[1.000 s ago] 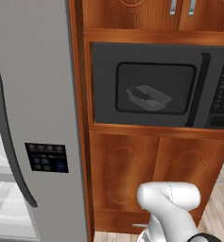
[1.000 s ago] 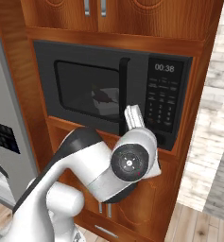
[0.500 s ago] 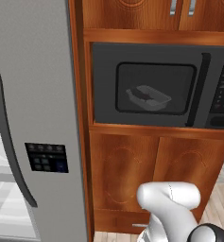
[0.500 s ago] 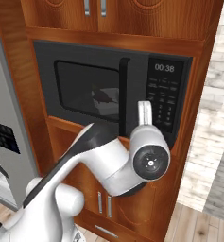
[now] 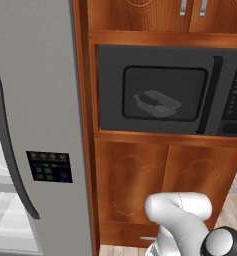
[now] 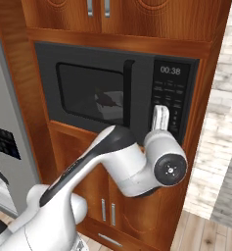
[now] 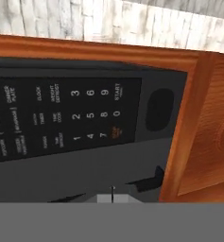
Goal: Place the tupperware containing the fish and eggplant meal in the microwave. Close the microwave door and press the start button to reheat the meal.
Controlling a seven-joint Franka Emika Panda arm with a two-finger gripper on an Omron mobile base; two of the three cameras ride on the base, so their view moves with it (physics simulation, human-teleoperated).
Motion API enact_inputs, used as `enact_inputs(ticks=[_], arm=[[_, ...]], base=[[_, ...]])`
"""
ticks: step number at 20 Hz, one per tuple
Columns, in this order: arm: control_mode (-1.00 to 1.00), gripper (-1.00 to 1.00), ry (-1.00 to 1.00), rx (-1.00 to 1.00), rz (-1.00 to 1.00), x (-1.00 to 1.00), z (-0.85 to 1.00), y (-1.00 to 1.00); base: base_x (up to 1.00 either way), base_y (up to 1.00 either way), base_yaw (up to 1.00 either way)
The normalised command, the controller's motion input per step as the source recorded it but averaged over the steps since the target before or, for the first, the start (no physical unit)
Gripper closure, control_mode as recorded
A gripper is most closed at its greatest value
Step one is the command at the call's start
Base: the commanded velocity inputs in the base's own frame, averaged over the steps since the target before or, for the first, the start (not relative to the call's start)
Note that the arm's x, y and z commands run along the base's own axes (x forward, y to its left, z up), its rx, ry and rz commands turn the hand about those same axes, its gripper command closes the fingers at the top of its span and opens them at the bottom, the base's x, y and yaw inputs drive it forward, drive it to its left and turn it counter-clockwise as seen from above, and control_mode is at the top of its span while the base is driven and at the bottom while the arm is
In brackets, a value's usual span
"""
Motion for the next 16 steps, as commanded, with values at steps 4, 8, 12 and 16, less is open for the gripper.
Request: enact_inputs(ticks=[4, 8, 12, 16], arm=[[-1.00, 1.00, -0.12, 0.07, -0.02, 0.13, -0.33, -0.19], [-1.00, 1.00, -0.06, 0.03, -0.05, 0.26, -0.19, -0.02], [-1.00, 1.00, 0.00, 0.01, -0.09, 0.28, -0.01, 0.00], [-1.00, 1.00, 0.00, 0.01, -0.08, 0.23, 0.00, -0.06]], base=[[0.00, 0.00, 0.00], [0.00, 0.00, 0.00], [0.00, 0.00, 0.00], [0.00, 0.00, 0.00]])
